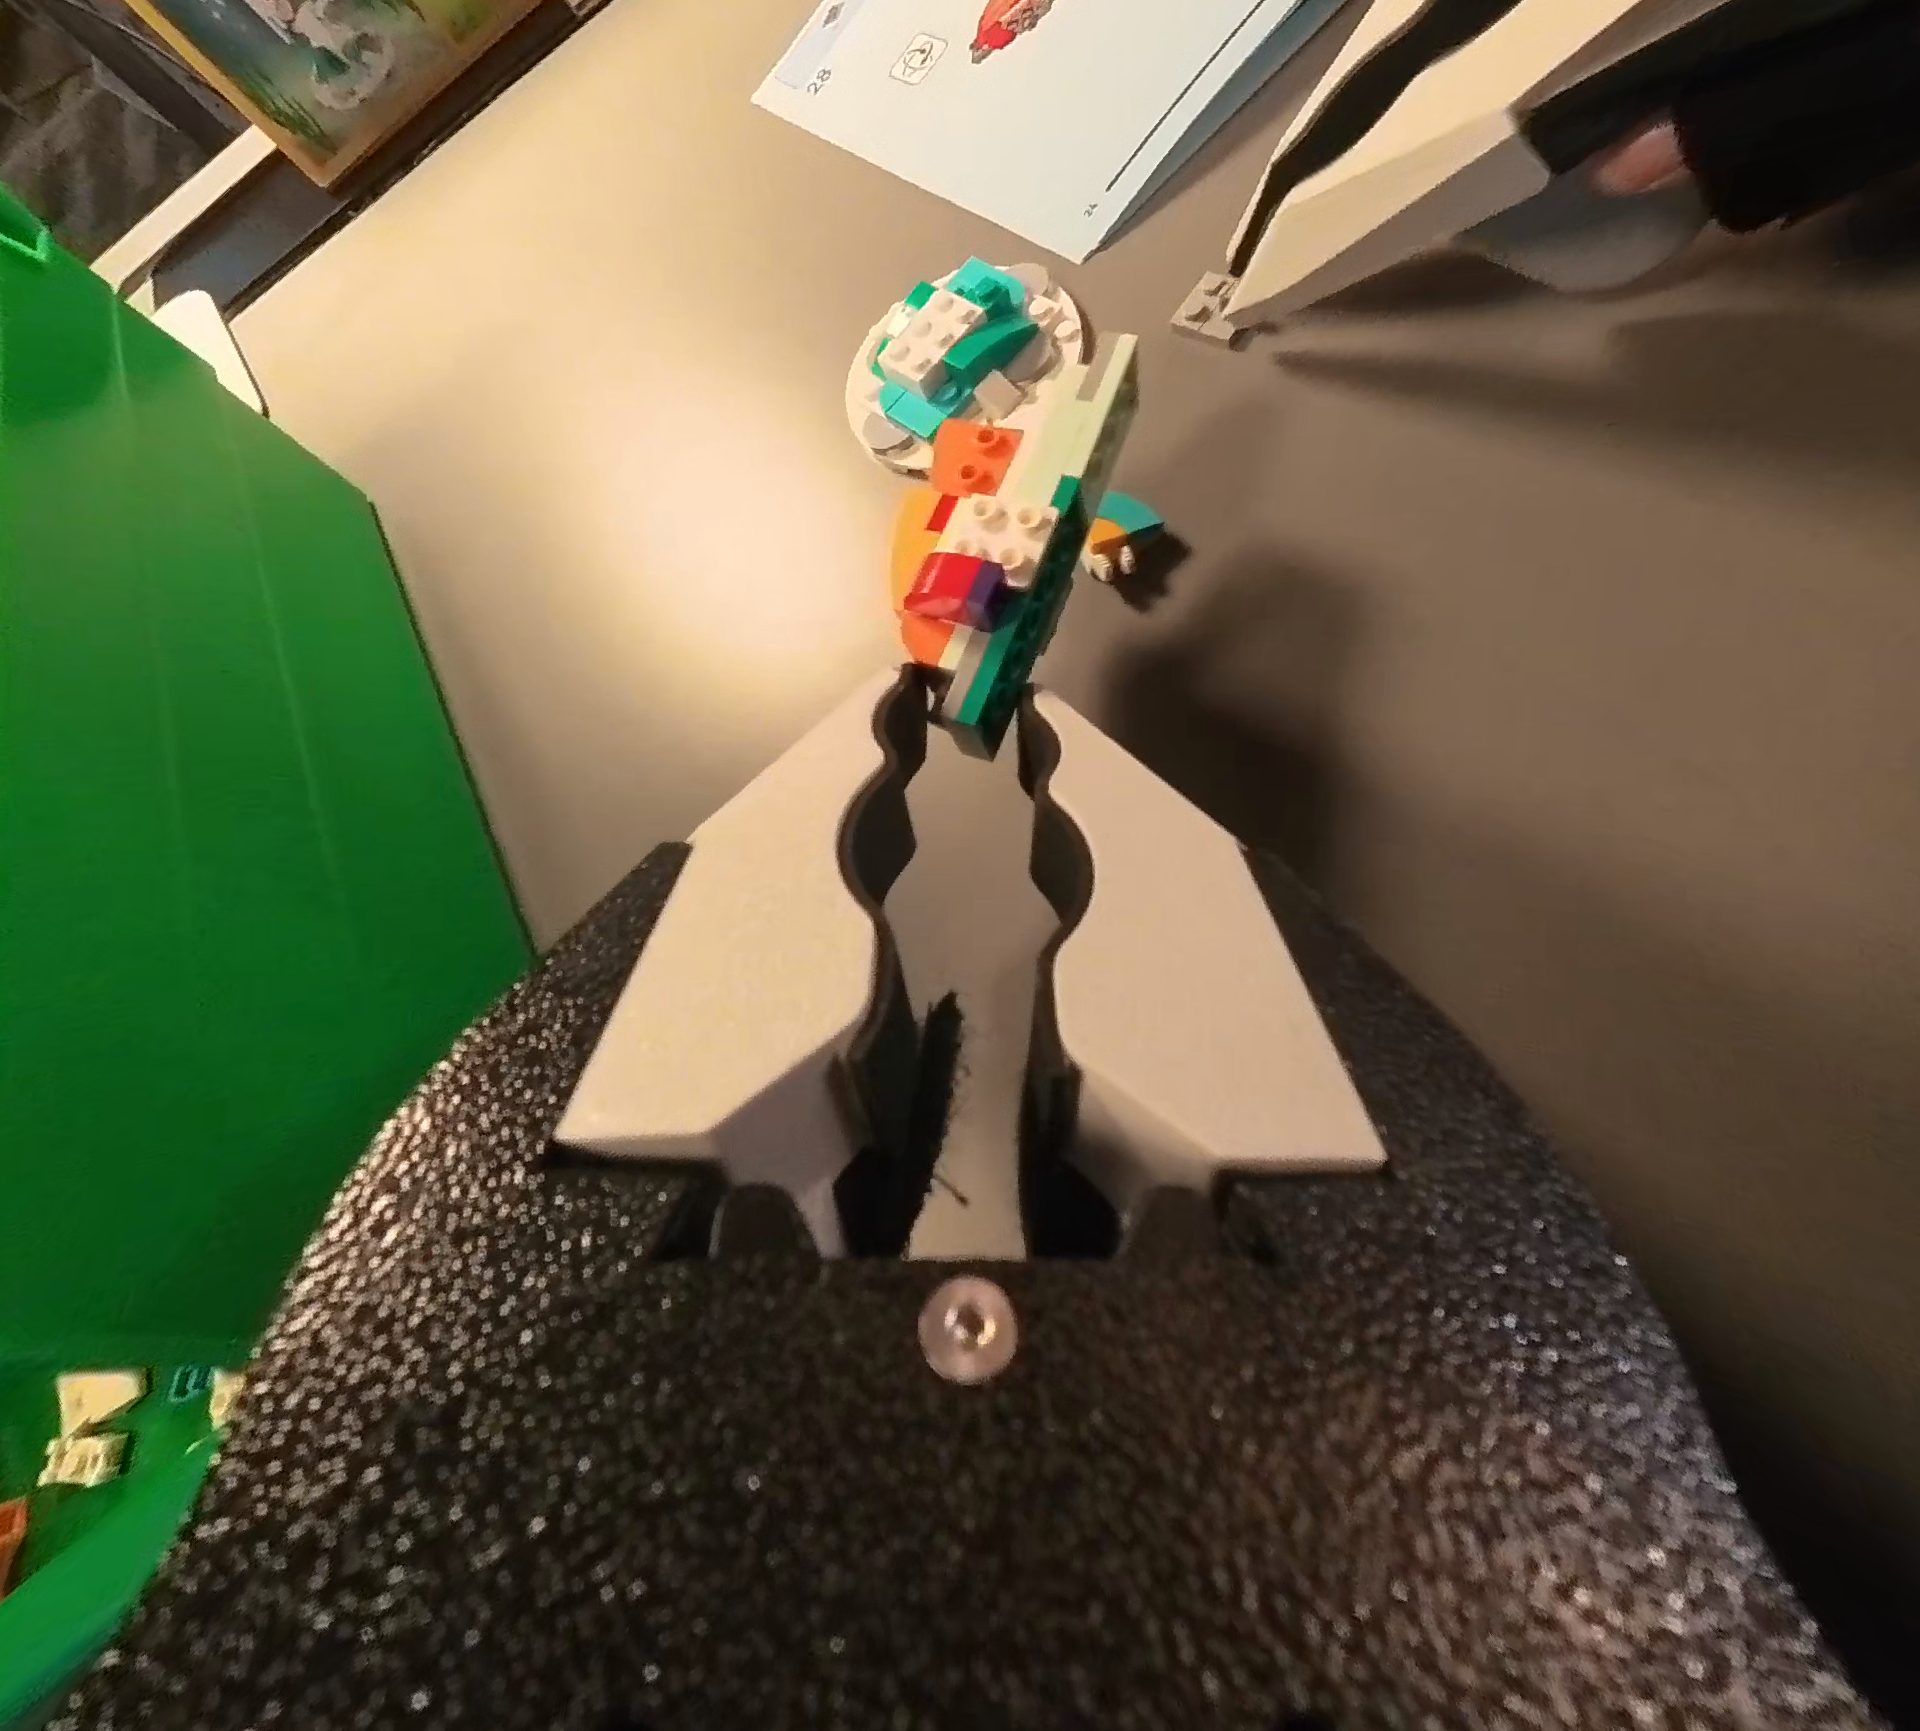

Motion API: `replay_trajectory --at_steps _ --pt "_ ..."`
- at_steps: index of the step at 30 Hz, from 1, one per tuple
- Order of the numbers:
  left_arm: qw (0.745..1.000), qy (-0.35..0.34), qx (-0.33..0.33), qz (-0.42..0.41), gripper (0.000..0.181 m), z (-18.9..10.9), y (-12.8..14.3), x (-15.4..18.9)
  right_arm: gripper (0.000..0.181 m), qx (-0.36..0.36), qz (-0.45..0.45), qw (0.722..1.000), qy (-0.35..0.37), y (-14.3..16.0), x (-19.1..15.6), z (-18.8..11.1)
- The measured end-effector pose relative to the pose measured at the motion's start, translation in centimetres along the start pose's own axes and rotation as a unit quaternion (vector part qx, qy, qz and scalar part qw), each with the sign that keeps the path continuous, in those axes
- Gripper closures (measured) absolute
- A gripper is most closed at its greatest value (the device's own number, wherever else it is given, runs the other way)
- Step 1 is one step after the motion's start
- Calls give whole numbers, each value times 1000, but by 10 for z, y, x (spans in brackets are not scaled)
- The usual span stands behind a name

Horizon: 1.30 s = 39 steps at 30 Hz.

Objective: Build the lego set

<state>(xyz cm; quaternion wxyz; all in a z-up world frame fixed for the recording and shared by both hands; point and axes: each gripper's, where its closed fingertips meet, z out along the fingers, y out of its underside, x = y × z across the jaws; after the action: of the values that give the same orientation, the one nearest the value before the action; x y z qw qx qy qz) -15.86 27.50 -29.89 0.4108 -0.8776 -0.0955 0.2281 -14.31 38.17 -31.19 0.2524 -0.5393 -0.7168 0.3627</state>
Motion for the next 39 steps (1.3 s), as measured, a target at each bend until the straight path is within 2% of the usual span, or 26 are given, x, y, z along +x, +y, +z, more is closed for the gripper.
replay_trajectory --at_steps 9,14,18,25,39 --pt "1000 17 -7 -25 167 5 -4 9 180 -4 -21 1000 16 -2 2 3" --pt "998 12 -9 -57 167 6 -12 9 180 82 -4 996 -23 -52 -22 -21" --pt "997 -6 -10 -73 167 10 -14 6 180 86 -19 994 -65 -70 -52 -23" --pt "997 -21 3 -73 167 13 -17 10 181 50 -54 996 -55 -60 -70 -10" --pt "997 -23 9 -77 167 13 -16 9 180 25 -10 999 -43 -54 -67 -5"
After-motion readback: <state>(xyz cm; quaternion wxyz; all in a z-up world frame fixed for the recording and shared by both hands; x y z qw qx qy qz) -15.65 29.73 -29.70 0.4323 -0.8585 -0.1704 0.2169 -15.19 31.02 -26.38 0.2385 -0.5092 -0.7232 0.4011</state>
